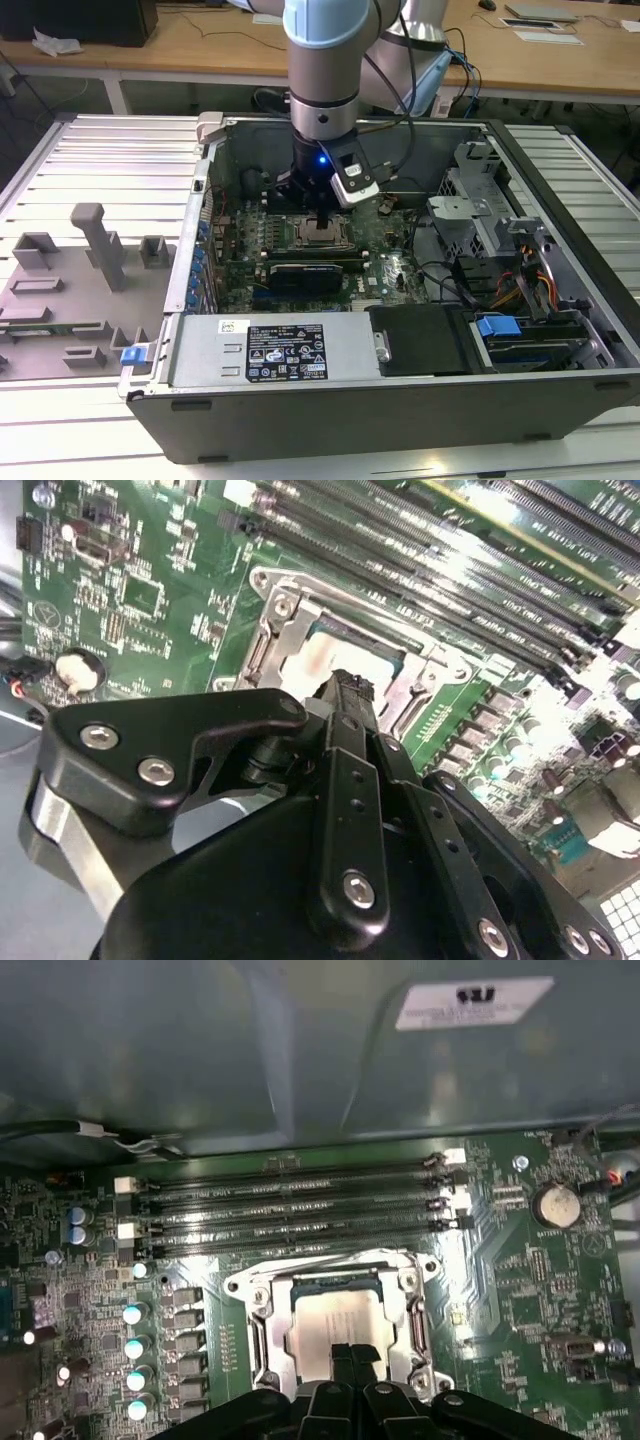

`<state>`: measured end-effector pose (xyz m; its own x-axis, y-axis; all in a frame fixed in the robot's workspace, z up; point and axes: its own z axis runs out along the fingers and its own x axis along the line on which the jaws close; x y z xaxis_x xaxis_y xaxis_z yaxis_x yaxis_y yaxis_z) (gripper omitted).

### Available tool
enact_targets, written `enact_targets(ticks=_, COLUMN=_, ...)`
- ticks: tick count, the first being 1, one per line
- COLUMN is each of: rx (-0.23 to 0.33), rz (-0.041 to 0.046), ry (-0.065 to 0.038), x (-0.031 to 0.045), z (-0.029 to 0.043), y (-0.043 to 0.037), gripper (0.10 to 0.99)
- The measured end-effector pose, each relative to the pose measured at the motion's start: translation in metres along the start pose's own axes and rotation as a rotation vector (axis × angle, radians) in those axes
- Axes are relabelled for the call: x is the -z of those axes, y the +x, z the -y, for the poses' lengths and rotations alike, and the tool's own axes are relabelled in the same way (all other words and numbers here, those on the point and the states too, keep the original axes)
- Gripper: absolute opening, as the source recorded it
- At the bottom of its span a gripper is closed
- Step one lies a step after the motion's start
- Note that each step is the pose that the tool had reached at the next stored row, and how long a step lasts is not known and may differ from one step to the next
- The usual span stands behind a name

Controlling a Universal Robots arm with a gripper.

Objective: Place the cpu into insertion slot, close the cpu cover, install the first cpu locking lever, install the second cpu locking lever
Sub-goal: 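Install the second cpu locking lever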

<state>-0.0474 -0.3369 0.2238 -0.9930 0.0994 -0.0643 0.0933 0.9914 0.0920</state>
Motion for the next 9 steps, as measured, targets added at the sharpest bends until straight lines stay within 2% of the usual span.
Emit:
enact_targets(ticks=3, rx=0.0, rz=0.0, ry=0.003, x=0.0036, z=-0.001, y=-0.0002, gripper=0.106)
enact_targets(ticks=9, rx=0.0, rz=0.0002, ry=0.004, x=0.0036, z=-0.001, y=-0.0002, gripper=0.106)
